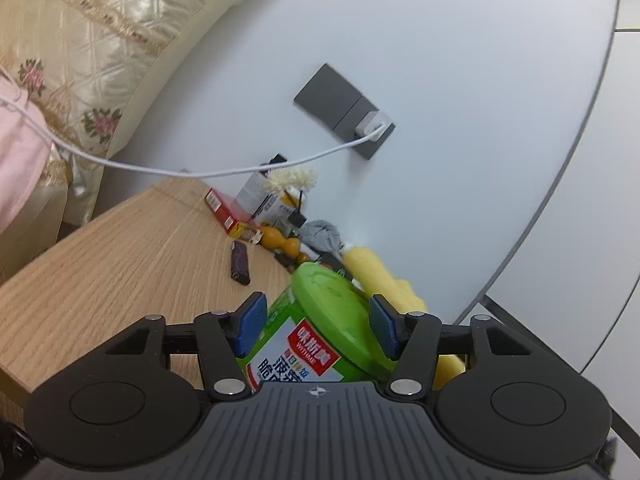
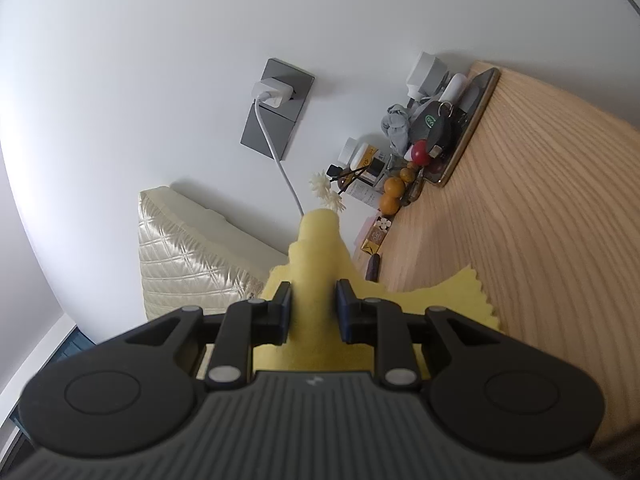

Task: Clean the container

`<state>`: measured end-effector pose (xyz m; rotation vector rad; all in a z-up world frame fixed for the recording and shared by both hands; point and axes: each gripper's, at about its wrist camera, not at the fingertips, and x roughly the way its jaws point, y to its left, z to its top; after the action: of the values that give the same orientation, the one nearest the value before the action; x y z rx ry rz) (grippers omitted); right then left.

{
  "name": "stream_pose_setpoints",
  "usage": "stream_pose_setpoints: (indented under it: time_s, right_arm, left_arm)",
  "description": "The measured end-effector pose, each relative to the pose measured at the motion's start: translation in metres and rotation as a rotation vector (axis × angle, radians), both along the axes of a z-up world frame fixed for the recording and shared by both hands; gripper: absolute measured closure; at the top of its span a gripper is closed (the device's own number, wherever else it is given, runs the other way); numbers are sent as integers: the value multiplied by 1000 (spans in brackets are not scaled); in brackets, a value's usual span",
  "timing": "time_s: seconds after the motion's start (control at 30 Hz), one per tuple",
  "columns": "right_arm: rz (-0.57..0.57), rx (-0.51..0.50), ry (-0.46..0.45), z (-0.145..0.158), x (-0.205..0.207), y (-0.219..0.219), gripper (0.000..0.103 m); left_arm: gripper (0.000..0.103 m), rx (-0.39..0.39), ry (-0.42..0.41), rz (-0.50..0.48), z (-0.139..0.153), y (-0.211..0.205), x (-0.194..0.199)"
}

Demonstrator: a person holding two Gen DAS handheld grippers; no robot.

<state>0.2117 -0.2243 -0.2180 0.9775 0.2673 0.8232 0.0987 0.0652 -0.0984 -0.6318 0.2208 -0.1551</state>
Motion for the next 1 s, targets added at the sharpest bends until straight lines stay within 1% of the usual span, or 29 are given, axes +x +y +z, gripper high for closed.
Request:
stream_pose_setpoints:
  time_s: [0.1, 0.17, 0.4, 0.53, 0.63, 0.77, 1.0]
  right_arm:
    - [3, 20, 10, -3, -2, -2, 78]
    - [-1, 6, 6, 1, 2, 0, 78]
    - [25, 15, 6, 3, 33, 16, 77]
    - [24, 1, -4, 2, 25, 10, 76]
    - [20, -20, -19, 2, 11, 1, 76]
    - [21, -14, -15, -2, -4, -6, 76]
    - [3, 0, -21, -1, 4, -3, 75]
  left_arm:
    - [42, 7, 1, -6, 1, -1, 0]
    - [42, 11, 0, -10, 1, -1, 0]
    - [42, 25, -9, -8, 0, -2, -1]
    - [42, 25, -11, -9, 0, -2, -2]
    - [42, 24, -9, -6, 1, -3, -1]
    - [42, 27, -7, -11, 2, -2, -1]
    - [42, 35, -9, -24, 3, -1, 2]
